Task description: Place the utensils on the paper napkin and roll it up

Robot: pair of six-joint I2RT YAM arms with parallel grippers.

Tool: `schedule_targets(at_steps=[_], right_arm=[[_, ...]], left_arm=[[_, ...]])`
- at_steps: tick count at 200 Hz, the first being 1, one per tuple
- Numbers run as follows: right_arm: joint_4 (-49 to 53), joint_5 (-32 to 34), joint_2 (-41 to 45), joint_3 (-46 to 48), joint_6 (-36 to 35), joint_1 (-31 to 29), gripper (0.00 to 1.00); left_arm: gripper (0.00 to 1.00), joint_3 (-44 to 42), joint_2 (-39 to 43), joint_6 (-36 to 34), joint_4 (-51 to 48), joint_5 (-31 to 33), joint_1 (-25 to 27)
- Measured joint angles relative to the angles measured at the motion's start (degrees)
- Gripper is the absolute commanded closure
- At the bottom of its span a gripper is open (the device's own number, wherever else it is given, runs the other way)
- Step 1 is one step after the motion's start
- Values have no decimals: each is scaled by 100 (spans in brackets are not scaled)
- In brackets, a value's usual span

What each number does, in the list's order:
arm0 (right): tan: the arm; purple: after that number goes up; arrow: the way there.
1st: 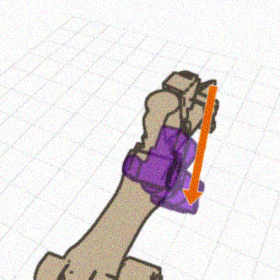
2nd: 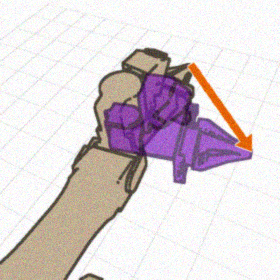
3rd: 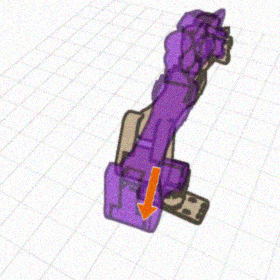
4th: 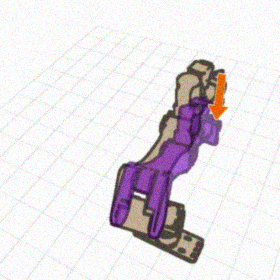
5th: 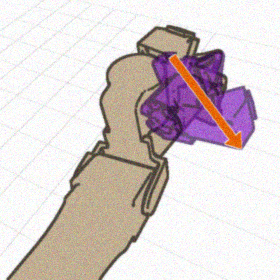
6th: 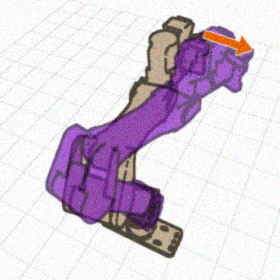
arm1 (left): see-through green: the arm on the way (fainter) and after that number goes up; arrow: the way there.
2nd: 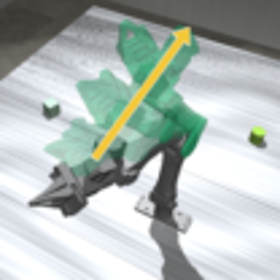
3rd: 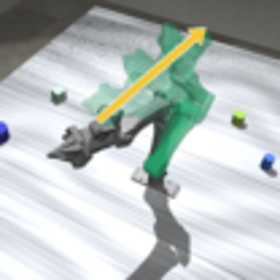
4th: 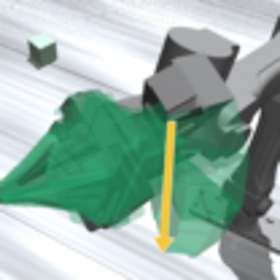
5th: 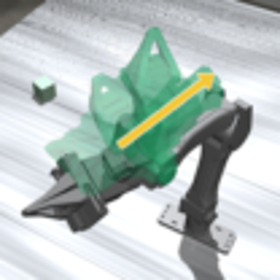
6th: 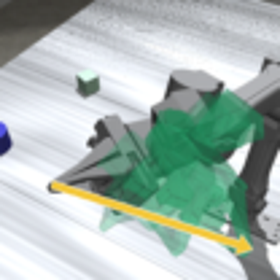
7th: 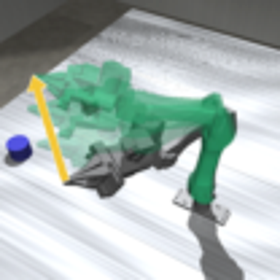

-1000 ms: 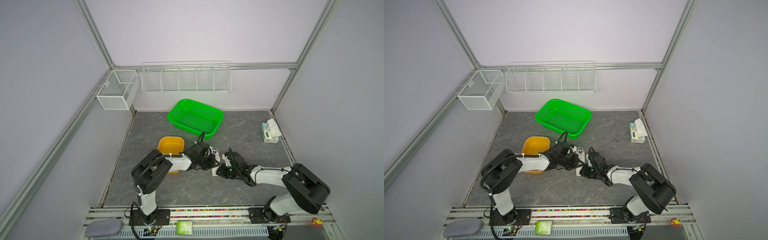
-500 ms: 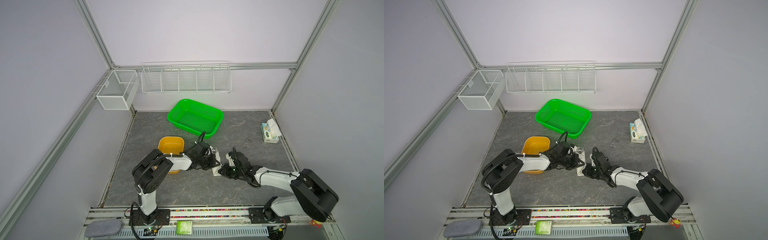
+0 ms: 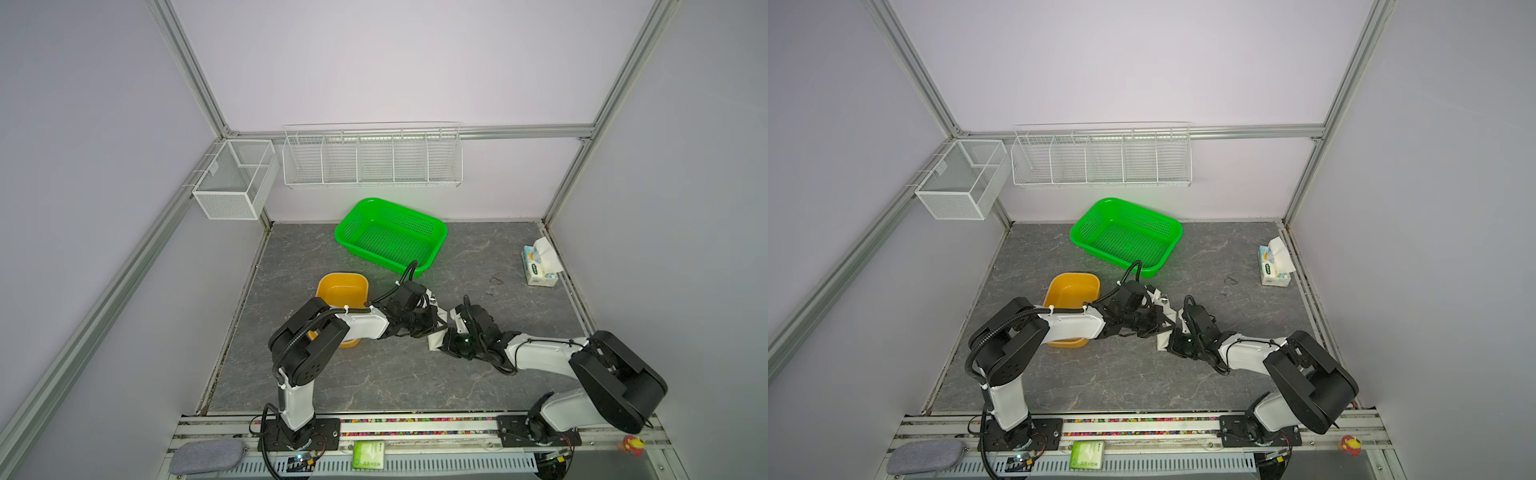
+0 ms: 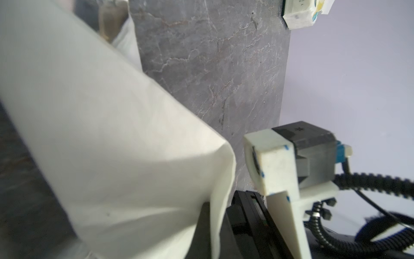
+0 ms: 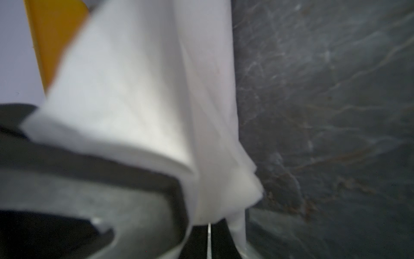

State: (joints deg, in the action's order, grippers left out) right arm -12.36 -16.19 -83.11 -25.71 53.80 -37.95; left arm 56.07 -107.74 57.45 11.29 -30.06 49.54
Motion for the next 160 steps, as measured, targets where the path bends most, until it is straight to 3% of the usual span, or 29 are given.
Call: schedule_targets(at_steps=[90,160], right_arm=[[295,81,411,33,0,2,83],[898,391,1539,313,61,387,61]], left_arm=[[100,35,-243,0,0,13,-2],[100,105,-328,-2,-2,20,-2]])
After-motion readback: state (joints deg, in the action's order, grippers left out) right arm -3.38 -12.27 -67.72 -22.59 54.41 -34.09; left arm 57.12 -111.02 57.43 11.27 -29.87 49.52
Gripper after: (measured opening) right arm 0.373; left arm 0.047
